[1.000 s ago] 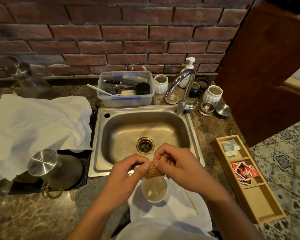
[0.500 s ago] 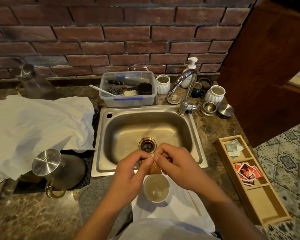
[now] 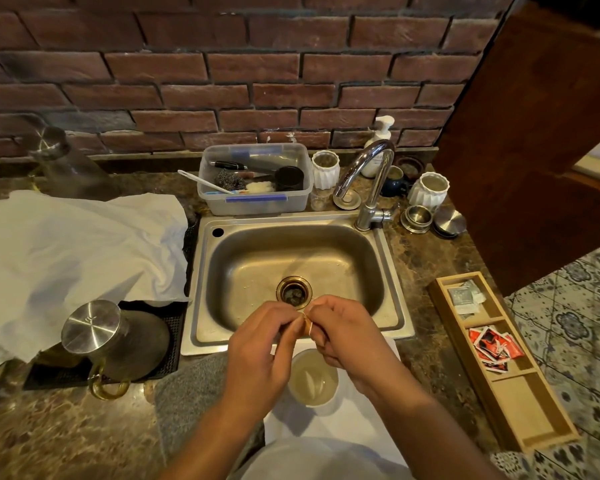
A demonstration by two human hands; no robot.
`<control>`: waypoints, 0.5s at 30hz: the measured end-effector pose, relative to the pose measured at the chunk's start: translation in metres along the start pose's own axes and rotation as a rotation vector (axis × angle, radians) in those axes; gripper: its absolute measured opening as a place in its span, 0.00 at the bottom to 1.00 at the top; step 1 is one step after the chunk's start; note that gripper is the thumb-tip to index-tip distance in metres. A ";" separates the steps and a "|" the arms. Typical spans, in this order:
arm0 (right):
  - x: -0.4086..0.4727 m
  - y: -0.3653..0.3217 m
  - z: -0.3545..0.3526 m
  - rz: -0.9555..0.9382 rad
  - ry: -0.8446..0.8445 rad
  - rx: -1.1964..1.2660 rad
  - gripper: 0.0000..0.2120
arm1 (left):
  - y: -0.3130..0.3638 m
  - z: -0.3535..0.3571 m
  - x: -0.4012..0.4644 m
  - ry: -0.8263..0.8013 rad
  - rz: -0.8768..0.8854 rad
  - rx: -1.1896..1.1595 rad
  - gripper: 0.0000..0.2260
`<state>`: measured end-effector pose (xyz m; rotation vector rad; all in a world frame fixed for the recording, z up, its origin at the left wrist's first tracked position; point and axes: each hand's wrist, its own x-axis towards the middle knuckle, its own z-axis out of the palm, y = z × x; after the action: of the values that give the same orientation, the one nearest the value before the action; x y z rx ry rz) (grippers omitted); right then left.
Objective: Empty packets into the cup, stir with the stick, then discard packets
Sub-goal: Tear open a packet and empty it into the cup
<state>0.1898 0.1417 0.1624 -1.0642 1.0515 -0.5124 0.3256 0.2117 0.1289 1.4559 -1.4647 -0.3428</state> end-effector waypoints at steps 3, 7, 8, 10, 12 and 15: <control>-0.001 -0.002 -0.002 -0.110 0.013 -0.186 0.12 | 0.000 -0.001 0.001 0.030 -0.093 -0.021 0.06; -0.003 -0.006 -0.012 -0.205 -0.061 -0.395 0.12 | -0.005 -0.004 0.000 0.027 -0.189 -0.088 0.06; -0.004 -0.006 -0.014 -0.243 -0.066 -0.470 0.10 | -0.006 -0.005 0.000 0.003 -0.220 -0.128 0.06; -0.005 -0.007 -0.016 -0.297 -0.056 -0.569 0.08 | -0.008 -0.008 0.001 -0.069 -0.302 -0.218 0.05; -0.005 -0.009 -0.019 -0.324 -0.038 -0.627 0.07 | -0.008 -0.012 0.003 -0.154 -0.371 -0.301 0.07; -0.006 -0.015 -0.024 -0.366 -0.079 -0.783 0.07 | -0.010 -0.019 0.006 -0.288 -0.372 -0.305 0.08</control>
<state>0.1680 0.1289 0.1758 -1.9757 1.0078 -0.3395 0.3474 0.2118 0.1324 1.4634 -1.2836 -0.9965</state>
